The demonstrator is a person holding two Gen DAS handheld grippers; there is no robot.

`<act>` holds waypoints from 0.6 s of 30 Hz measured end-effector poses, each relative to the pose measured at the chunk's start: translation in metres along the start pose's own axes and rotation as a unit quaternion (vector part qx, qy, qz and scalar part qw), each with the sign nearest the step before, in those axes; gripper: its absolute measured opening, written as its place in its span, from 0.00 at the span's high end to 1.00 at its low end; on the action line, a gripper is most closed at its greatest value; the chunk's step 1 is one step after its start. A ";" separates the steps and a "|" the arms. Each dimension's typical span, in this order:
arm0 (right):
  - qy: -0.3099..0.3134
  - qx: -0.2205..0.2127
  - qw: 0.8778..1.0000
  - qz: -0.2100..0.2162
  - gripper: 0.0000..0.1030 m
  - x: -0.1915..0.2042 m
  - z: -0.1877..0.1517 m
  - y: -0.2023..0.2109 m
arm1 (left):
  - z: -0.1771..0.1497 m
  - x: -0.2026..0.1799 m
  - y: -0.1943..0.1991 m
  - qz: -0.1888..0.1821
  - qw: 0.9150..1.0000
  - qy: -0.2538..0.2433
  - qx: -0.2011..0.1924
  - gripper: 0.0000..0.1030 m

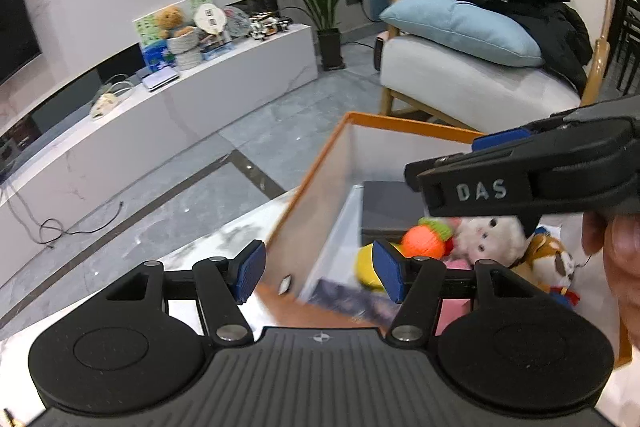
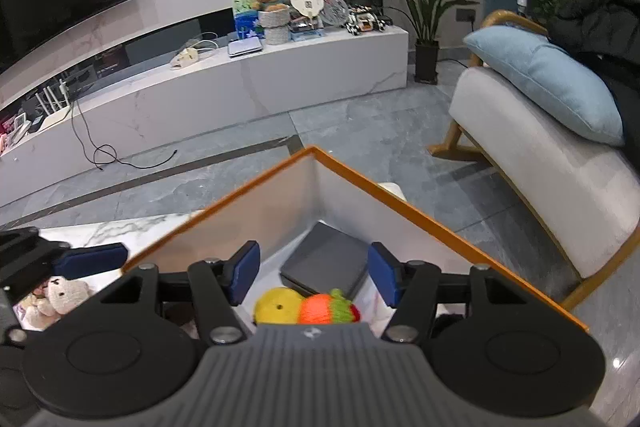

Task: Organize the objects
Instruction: 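Open left tool to drop tape measure while right tool drops crocheted orange, then withdraw both tools from the box back toward the table objects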

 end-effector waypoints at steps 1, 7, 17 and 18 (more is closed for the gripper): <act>0.005 -0.003 1.000 0.002 0.39 0.005 0.000 0.002 | -0.002 0.005 0.003 0.004 1.000 0.002 0.000 0.32; 0.031 -0.027 0.999 0.023 0.36 0.034 -0.003 0.019 | -0.027 0.035 0.035 0.028 0.999 0.029 -0.011 0.28; 0.091 -0.033 0.995 0.038 0.35 0.076 -0.025 0.026 | -0.136 0.118 0.086 0.102 0.987 0.107 -0.057 0.17; 0.096 -0.033 0.994 0.040 0.35 0.079 -0.027 0.026 | -0.148 0.128 0.091 0.106 0.986 0.119 -0.060 0.17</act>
Point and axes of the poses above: each gripper's, at about its wrist camera, not at the fingertips, and y roughly against the way its jaws point, x to its left, z to its top, the point moved 3 cm from there along -y, roughly the way its jaws point, and after that the axes turned 11 degrees about -y, right-handed, at the moved point
